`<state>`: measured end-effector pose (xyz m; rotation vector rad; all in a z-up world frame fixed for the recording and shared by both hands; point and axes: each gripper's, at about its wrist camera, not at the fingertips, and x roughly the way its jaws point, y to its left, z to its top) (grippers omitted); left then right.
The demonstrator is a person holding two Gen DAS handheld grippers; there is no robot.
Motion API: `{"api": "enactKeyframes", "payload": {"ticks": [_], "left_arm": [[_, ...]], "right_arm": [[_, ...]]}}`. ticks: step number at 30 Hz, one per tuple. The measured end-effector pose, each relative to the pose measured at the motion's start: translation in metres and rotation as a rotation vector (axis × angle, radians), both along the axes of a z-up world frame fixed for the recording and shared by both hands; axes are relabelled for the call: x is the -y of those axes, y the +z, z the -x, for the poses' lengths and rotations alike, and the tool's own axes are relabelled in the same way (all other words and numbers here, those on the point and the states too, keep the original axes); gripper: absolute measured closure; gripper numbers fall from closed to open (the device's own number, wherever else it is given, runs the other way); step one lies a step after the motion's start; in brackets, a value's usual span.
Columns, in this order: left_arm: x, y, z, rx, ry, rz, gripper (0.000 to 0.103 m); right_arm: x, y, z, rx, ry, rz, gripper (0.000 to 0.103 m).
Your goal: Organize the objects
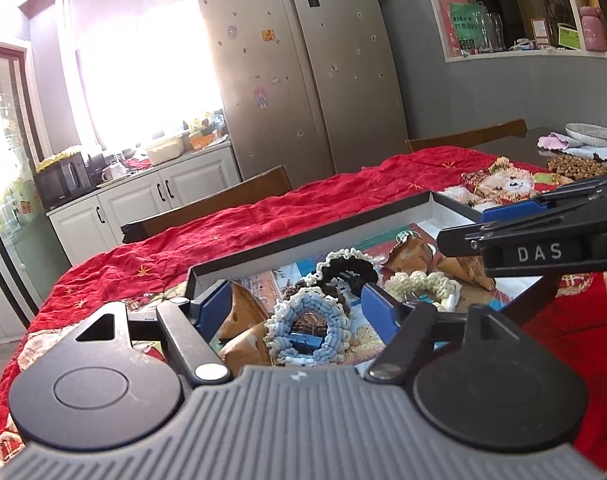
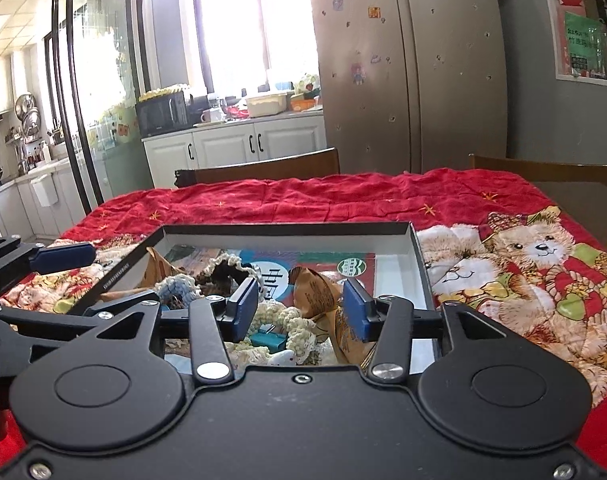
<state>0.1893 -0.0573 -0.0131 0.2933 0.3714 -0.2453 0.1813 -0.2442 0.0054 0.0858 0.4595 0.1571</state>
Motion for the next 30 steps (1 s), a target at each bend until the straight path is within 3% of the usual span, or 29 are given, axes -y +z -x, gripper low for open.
{"api": "enactKeyframes", "payload": {"ticks": [9,17,26,30], "left_arm": [[-0.009,0.014,0.026,0.017,0.034,0.011,0.013],[-0.019,0.02,0.058,0.014,0.074,0.04,0.0],[-0.035,0.024,0.085,-0.042,0.159,0.116,0.0],[-0.04,0.021,0.098,-0.074,0.183,0.127,0.0]], "right_arm": [[0.007,0.02,0.027,0.015,-0.002,-0.023,0.051],[0.013,0.035,0.061,0.028,0.002,-0.025,0.037],[0.006,0.038,0.102,0.006,0.027,0.015,0.024],[0.002,0.034,0.12,-0.01,0.042,0.029,0.023]]}}
